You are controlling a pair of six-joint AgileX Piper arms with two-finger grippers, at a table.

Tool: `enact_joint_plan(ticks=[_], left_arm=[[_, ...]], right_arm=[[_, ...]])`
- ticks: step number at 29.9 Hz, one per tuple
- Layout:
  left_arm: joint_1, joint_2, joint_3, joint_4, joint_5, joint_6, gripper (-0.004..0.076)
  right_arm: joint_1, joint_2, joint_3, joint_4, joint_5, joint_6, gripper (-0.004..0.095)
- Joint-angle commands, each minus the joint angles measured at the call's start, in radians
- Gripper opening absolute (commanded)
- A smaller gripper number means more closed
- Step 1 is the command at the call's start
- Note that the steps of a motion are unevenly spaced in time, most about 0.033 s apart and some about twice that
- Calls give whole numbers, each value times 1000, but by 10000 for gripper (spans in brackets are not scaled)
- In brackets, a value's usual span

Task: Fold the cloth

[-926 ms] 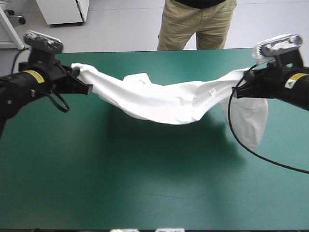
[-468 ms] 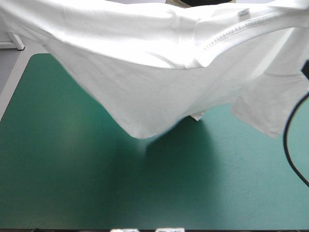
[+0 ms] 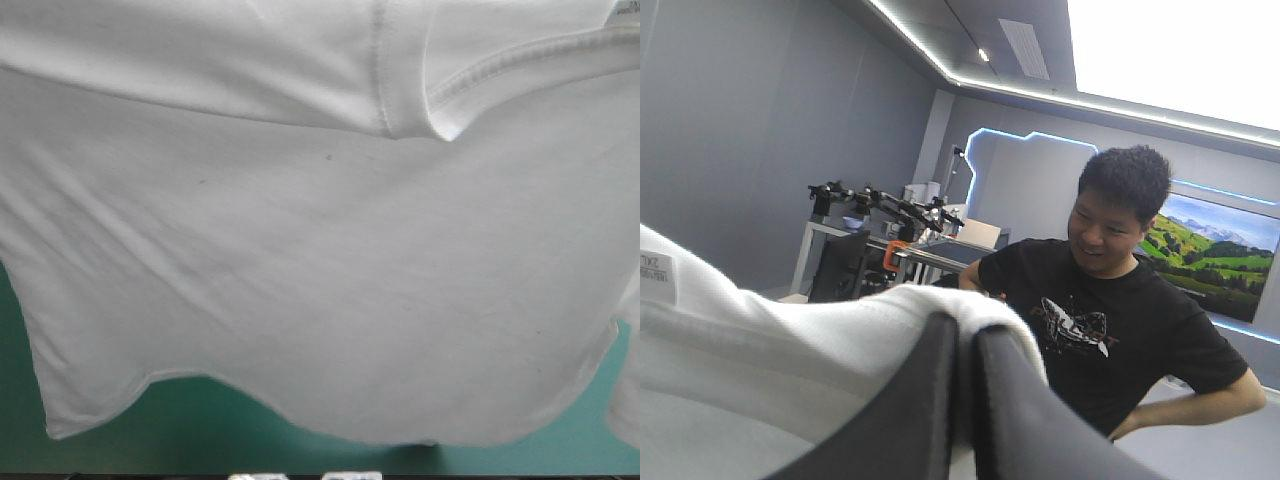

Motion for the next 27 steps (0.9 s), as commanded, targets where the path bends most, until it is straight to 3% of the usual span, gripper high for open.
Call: enact_joint_plan(ticks=[1,7,15,23,27], left_arm=[[-6,8,48,54,-13,-4,-9],[-6,10,334,112,-27,-46,-9],[-6,136,720,326,-258,-260,-9],[-6,421,756,336,-363,-283,-9],[-6,544,756,352,-427,-283,-9]], right_arm=[[-2,26,-5,-58,-64,3,-15],[-2,138,-5,-61,4,3,-15],[-2,411,-5,-129,5,24,-17],[-2,741,-5,-128,-32,24,-17],[-2,901,-9,-128,-121,32,-17]])
